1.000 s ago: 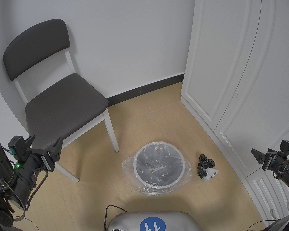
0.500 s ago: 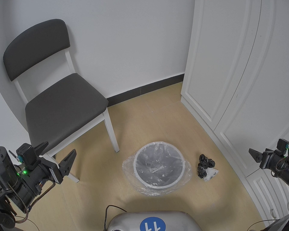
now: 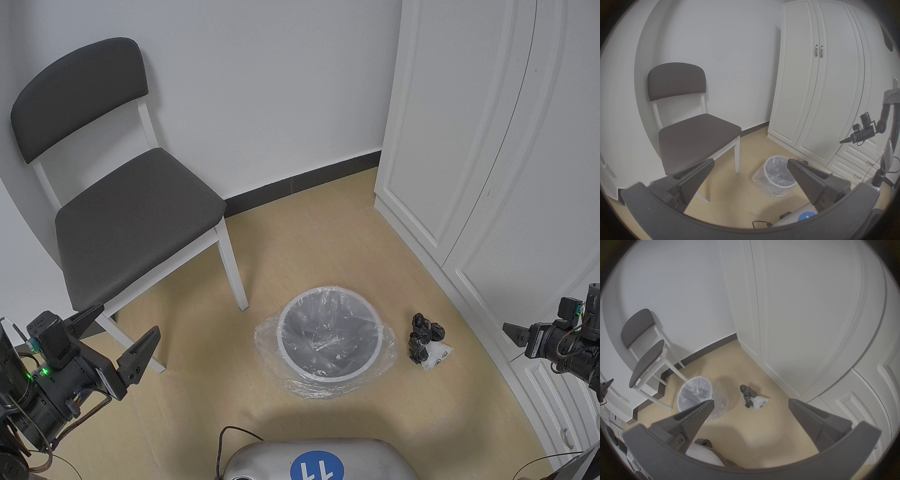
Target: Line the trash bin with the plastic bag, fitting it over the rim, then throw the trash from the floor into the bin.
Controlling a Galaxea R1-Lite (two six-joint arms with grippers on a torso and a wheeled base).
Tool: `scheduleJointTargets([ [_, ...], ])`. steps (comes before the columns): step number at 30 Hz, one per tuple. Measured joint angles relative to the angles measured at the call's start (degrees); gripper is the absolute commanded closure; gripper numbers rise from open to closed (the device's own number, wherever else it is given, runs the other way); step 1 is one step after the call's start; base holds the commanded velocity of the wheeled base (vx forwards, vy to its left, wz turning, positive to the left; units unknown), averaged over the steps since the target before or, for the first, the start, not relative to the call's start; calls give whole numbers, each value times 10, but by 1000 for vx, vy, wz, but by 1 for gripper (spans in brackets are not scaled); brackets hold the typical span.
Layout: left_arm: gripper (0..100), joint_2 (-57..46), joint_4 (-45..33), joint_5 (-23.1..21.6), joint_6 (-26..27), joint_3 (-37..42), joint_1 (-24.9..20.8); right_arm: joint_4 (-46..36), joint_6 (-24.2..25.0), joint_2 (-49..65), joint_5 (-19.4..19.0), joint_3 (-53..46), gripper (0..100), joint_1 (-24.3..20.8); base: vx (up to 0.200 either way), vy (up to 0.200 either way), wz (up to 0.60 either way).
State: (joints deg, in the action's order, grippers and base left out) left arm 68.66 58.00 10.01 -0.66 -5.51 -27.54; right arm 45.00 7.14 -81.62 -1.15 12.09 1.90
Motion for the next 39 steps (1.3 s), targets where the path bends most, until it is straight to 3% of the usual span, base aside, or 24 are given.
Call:
scheduleJointTargets([
  [15, 0, -13, -5, 0, 5, -5, 12, -5, 44, -111, -2, 59, 0, 3, 0, 0, 0],
  [19, 0, -12, -4, 1, 12, -6, 19, -44, 43, -151, -4, 124, 0, 4, 0, 0, 0],
  [23, 0, -12, -2, 2, 36, -6, 29, -147, 47, -188, -13, 223, 0, 4, 0, 0, 0],
  [28, 0, -14, 0, 3, 64, -6, 51, -252, 90, -245, -53, 344, 0, 3, 0, 0, 0],
  [32, 0, -16, 1, 1, 76, -11, 86, -278, 127, -305, -85, 409, 0, -2, 0, 0, 0],
  [39, 0, -20, 1, -2, 81, -26, 150, -270, 140, -424, -97, 495, 0, -8, 0, 0, 0],
])
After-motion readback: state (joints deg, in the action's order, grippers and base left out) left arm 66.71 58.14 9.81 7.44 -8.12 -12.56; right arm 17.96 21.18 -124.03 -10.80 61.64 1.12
